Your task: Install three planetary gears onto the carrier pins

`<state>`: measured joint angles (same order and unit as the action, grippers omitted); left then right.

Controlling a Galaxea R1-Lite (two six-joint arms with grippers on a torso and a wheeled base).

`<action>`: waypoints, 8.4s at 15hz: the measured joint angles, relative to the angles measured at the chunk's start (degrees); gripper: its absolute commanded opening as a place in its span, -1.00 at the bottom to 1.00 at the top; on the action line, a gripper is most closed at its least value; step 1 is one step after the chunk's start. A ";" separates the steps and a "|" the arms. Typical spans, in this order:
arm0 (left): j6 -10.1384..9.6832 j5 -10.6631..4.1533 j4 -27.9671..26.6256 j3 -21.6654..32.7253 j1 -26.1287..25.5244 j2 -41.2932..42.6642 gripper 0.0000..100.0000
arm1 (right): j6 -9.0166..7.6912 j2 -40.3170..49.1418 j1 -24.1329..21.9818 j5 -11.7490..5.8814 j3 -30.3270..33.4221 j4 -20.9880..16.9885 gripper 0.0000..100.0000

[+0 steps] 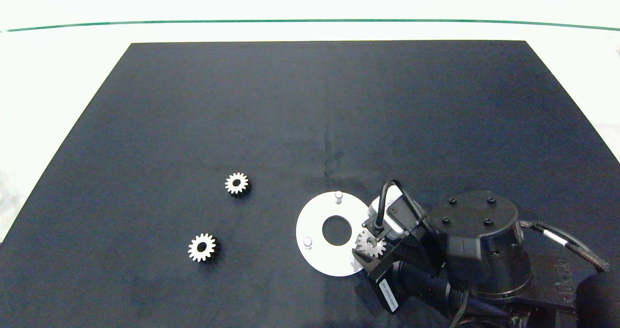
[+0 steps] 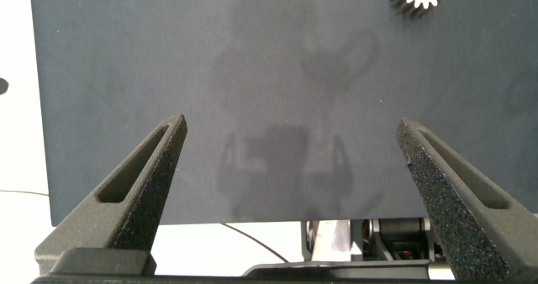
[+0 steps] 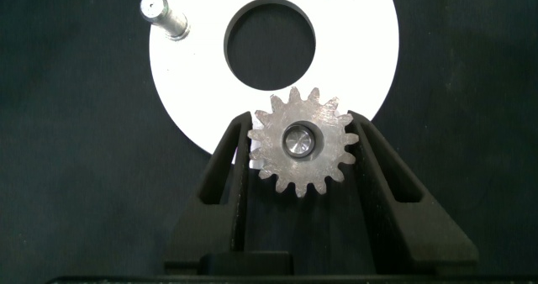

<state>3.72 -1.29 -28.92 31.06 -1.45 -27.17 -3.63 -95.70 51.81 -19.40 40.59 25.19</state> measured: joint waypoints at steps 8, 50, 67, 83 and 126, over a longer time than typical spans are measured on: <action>-0.02 0.00 0.00 -0.48 0.00 0.46 1.00 | 0.02 -1.11 -0.07 -1.85 -0.07 0.02 1.00; 3.28 -0.90 57.83 -12.52 -24.56 -47.24 1.00 | 4.71 31.43 -9.03 -1.50 -0.52 -16.04 1.00; 3.58 -2.86 66.04 -13.81 -26.20 -53.55 0.84 | 5.21 31.39 -9.03 -1.22 -1.07 -16.02 1.00; 3.56 -6.21 71.83 -16.54 -27.12 -57.31 0.21 | 5.19 31.15 -9.03 -1.19 -0.96 -16.02 1.00; 5.45 -14.23 68.28 -3.10 -51.38 -59.60 -0.62 | 5.11 44.90 -10.54 -1.44 0.96 -27.14 1.00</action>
<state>9.17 -15.52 39.36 27.97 -52.83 -86.77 1.48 -50.80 41.27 -20.83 41.56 -1.95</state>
